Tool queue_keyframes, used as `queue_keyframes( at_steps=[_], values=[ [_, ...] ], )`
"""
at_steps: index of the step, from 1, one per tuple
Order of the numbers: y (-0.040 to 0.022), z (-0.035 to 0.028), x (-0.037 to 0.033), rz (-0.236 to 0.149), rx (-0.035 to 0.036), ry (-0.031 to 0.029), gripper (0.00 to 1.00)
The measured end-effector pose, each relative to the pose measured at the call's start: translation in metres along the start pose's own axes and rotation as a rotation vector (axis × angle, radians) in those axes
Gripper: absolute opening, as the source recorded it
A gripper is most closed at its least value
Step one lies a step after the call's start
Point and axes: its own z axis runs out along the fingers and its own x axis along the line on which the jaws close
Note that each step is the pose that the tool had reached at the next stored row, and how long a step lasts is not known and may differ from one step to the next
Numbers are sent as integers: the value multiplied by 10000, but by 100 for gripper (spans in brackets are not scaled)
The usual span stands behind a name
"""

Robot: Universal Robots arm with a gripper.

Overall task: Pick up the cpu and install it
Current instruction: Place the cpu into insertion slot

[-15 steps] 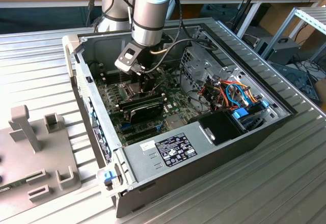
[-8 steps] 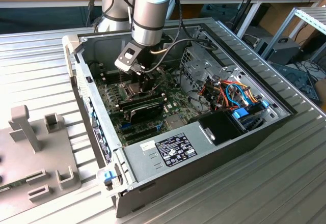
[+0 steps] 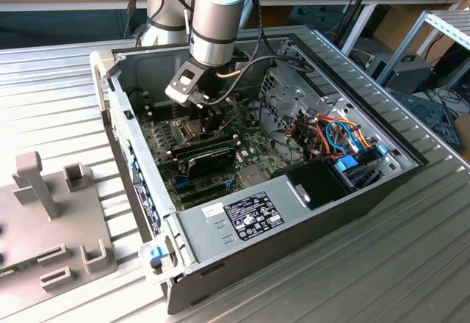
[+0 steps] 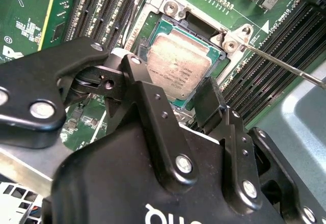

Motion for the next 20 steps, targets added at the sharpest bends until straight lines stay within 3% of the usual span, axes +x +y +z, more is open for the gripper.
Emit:
queue_keyframes(
  at_steps=[6, 20],
  values=[
    [-1, -29, -2, 36, 1, 1, 59],
    [-1, -29, -1, 117, 6, 8, 59]
  ],
)
